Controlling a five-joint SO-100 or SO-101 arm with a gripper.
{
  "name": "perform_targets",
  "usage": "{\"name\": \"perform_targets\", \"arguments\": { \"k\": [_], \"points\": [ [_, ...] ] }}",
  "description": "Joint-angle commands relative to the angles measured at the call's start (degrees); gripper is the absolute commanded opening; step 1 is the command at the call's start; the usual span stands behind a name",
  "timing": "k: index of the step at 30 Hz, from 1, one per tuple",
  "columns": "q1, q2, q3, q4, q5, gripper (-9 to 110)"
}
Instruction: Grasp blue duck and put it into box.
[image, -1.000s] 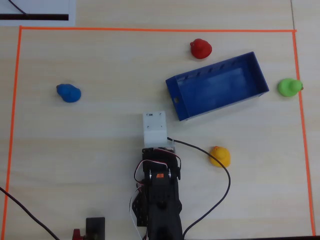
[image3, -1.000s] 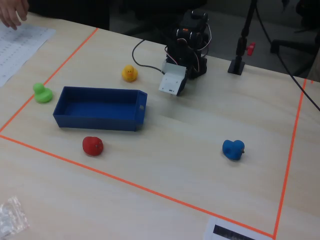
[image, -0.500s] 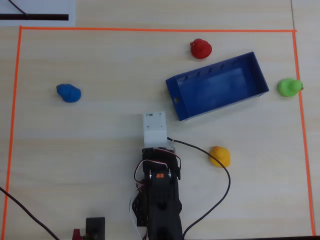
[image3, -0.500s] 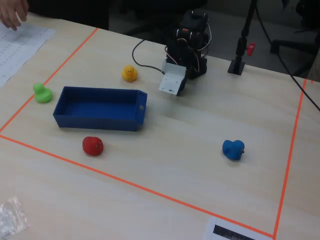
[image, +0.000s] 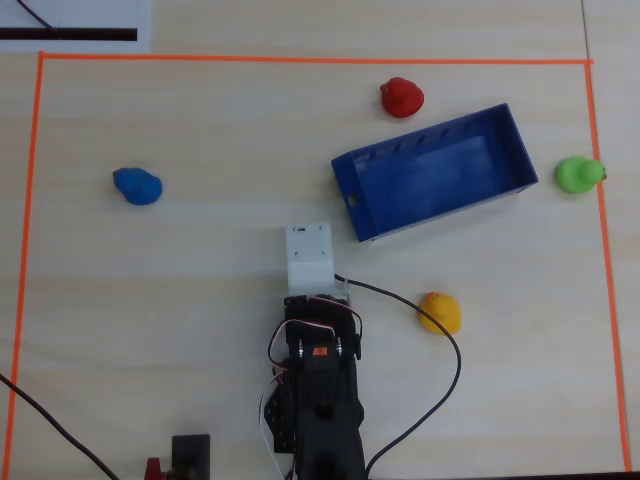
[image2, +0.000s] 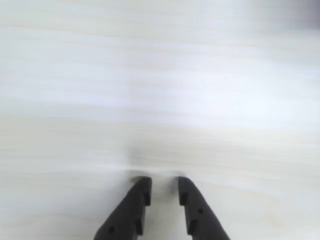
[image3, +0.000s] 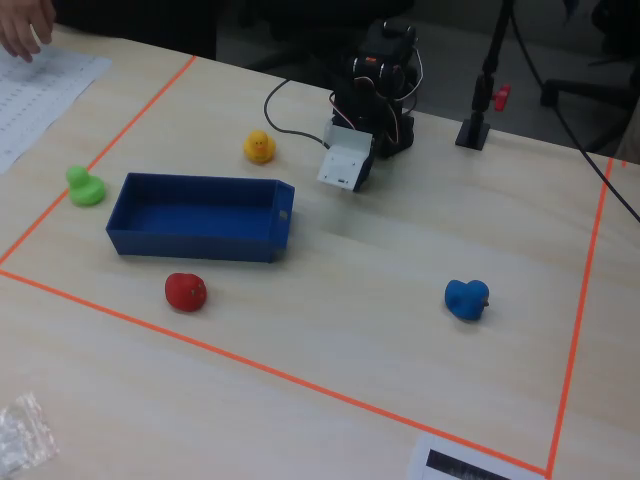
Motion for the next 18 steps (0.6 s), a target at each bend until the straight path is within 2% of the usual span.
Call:
{"name": "perform_targets", "arguments": {
  "k": [1,7,9,11,13,18],
  "points": [
    [0.09,-0.35,-0.26,1.05,-0.53,5],
    [-0.62,-0.88,-0.26,0.35,-0.53,0],
    [-4.31,-7.03,-5.27,-5.36,-0.62,0],
    [-9.58,-20.30,-16.35,-14.50,5.62,0],
    [-15.12,-34.98,-30.94,-18.19,10.37,0],
    [-25.58,-68.82,-66.88,-17.93,13.89,20]
  ]
}}
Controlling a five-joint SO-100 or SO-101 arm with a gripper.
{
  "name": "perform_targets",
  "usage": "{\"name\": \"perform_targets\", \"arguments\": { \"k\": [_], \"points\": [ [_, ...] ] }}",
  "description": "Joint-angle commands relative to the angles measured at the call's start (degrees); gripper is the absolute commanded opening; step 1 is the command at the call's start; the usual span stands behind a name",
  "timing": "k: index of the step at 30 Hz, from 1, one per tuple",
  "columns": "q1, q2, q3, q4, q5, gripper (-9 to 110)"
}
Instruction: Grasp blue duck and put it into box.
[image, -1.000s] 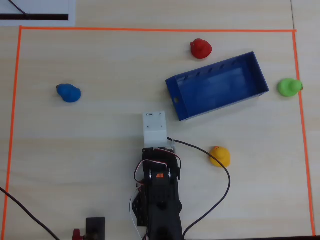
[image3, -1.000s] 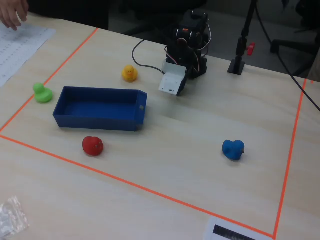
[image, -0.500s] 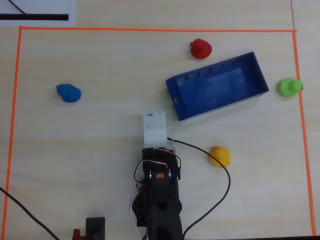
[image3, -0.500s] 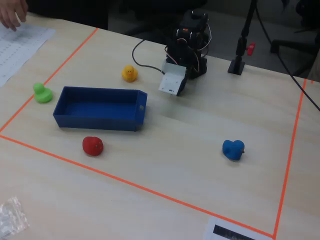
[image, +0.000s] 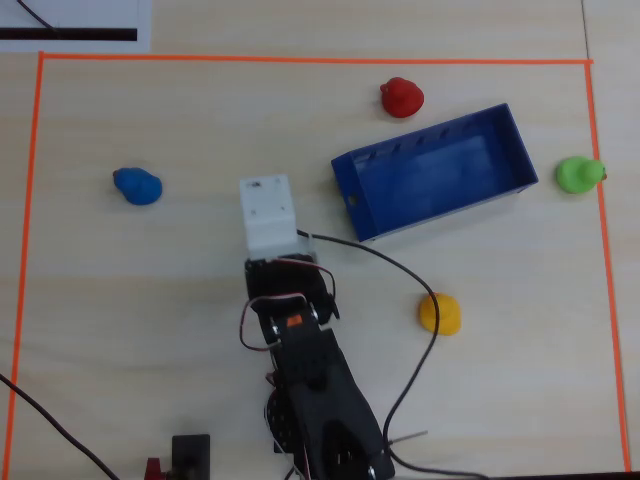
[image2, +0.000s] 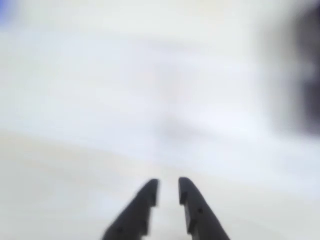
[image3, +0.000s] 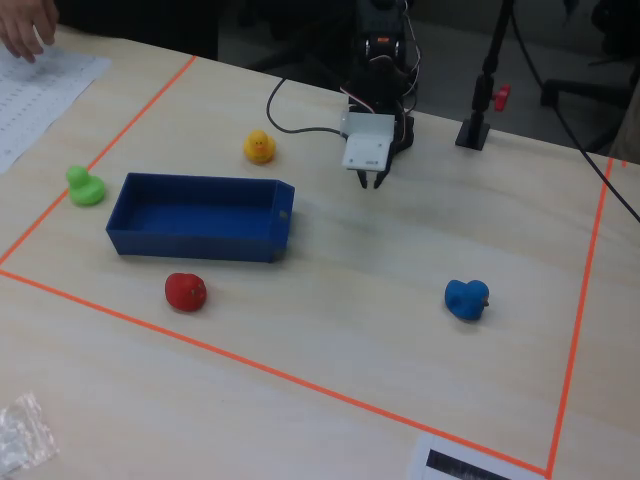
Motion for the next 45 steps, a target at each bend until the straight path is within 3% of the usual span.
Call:
{"name": "perform_targets", "arguments": {
  "k": [1,7,14,25,45],
  "points": [
    [-7.56,-36.39,-40.43,-0.35,1.67,23],
    [-12.39,-61.26,-64.42,2.64,1.05,27],
    [-16.44,-76.46,-70.49,1.49,4.13,29],
    [-20.65,-85.52,-76.38,3.69,8.09,31],
    [-14.06,-91.85,-79.89,-4.48,0.26,31]
  ]
}}
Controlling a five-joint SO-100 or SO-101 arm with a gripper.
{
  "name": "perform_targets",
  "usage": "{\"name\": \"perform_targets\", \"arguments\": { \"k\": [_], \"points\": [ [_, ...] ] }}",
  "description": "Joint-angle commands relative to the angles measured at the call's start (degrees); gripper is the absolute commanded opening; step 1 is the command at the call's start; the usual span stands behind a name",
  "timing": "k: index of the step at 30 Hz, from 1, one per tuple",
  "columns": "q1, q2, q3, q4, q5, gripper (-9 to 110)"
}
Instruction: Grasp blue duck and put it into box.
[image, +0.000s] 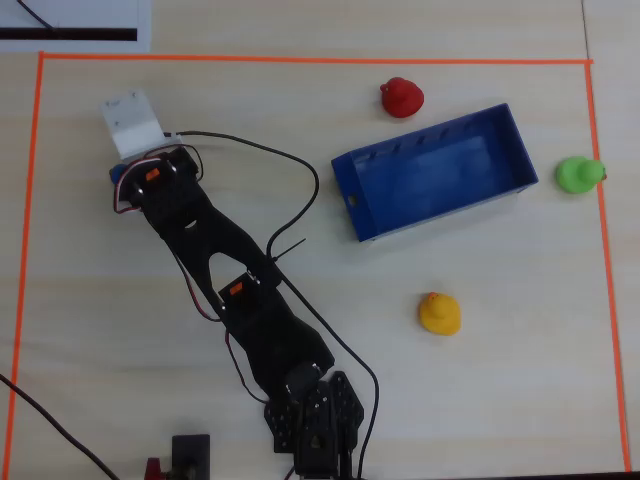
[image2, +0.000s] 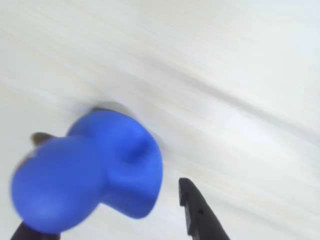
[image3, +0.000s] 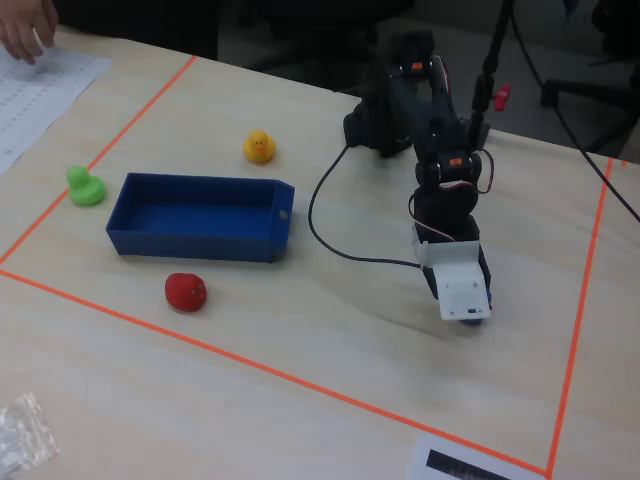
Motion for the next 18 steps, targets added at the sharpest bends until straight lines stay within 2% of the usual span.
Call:
{"name": "perform_targets", "arguments": {
  "k": [1,18],
  "points": [
    [0.26,0.44,-2.90,-1.32,-0.44,31],
    [-0.70,-7.91,-11.78,-2.72,-0.53,32]
  ]
}}
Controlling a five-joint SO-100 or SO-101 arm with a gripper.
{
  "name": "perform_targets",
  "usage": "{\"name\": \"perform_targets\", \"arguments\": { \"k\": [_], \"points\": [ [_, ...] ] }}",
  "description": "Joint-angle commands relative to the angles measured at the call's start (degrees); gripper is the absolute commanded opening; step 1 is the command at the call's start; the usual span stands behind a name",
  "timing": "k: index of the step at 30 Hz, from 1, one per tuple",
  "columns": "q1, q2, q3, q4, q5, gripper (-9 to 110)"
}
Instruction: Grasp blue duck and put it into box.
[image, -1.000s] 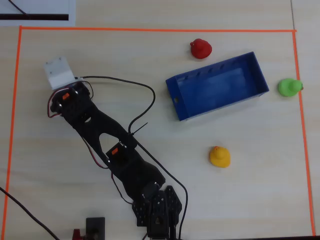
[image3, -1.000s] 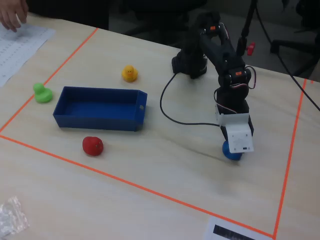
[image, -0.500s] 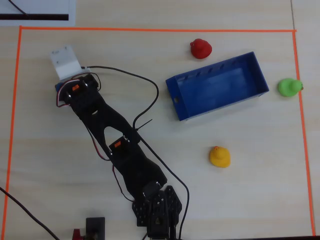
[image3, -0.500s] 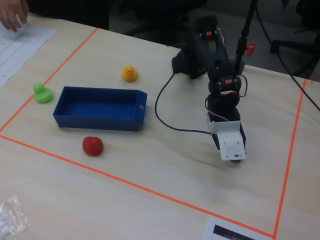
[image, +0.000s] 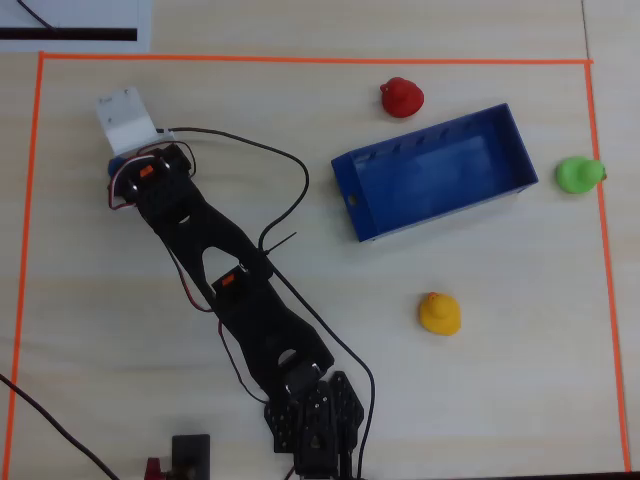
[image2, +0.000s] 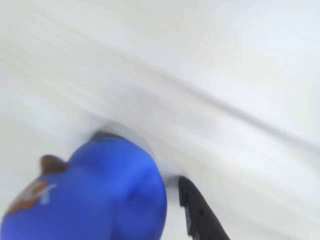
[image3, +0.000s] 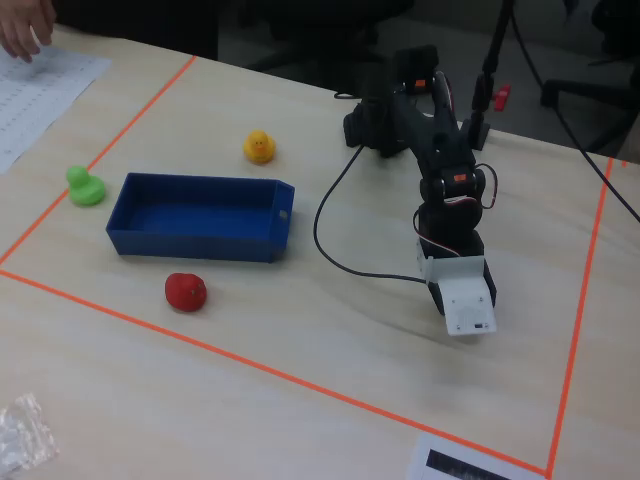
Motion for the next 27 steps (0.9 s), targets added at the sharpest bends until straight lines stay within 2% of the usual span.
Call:
{"name": "perform_targets", "arguments": {
  "k": [1,2,4,5,11,14,18,21,24,27],
  "points": [
    [-0.09,0.44,-2.99,-1.23,-0.62,31],
    [0.00,0.26,-2.99,-1.23,-1.32,27],
    [0.09,0.09,-2.99,-1.23,-1.41,2],
    [0.26,0.09,-3.08,-1.23,-1.23,0],
    [3.69,8.96,-4.83,-1.23,2.02,0],
    [10.55,17.93,-17.23,7.82,3.60,0],
    [25.31,22.41,-37.62,23.73,0.79,0],
    [39.46,25.40,-39.73,31.82,-3.08,0],
    [53.44,25.40,-36.12,33.31,-6.42,0],
    [63.46,24.96,-26.81,26.98,-8.61,0]
  ]
}}
